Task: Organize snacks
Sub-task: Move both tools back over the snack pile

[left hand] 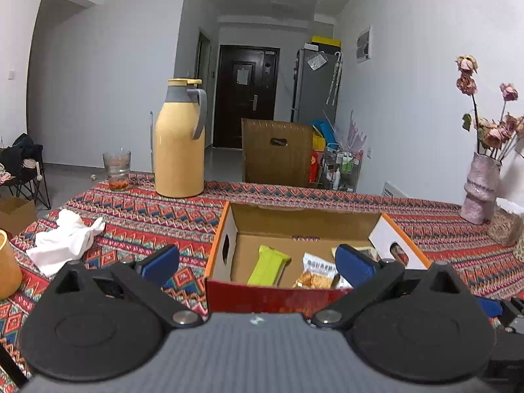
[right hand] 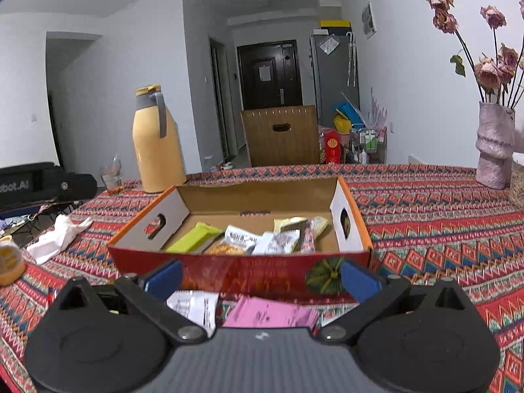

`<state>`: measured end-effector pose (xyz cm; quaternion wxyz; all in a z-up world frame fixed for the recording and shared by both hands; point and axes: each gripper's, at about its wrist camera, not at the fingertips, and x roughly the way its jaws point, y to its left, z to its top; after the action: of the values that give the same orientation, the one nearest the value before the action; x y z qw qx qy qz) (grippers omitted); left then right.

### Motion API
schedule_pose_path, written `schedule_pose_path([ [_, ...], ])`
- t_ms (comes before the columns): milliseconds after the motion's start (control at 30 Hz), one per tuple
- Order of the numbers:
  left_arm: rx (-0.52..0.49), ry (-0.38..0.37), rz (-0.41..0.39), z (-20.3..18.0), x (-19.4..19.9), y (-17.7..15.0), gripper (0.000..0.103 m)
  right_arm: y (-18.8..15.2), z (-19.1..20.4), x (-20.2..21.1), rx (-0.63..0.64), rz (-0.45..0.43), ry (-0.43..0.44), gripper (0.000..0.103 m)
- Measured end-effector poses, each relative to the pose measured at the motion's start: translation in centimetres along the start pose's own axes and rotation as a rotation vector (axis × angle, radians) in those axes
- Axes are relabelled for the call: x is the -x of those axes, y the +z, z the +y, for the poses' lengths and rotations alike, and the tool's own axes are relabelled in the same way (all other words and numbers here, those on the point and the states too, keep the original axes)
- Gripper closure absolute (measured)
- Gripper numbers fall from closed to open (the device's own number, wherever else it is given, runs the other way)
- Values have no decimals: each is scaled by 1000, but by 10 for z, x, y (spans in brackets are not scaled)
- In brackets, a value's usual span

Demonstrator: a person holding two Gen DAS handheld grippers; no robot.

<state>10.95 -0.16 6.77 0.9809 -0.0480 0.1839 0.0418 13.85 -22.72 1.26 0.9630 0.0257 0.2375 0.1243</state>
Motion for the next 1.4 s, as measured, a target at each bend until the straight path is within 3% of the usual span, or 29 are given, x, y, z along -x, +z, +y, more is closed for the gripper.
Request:
schedule_pose_path([
  [633, -2, -24, 79, 31, 17, -57, 0, -54, -8, 33, -13, 44, -8, 0],
  [1400, -3, -57, 117, 39, 14, -71, 0, -67, -3, 29, -5, 97, -42, 0],
])
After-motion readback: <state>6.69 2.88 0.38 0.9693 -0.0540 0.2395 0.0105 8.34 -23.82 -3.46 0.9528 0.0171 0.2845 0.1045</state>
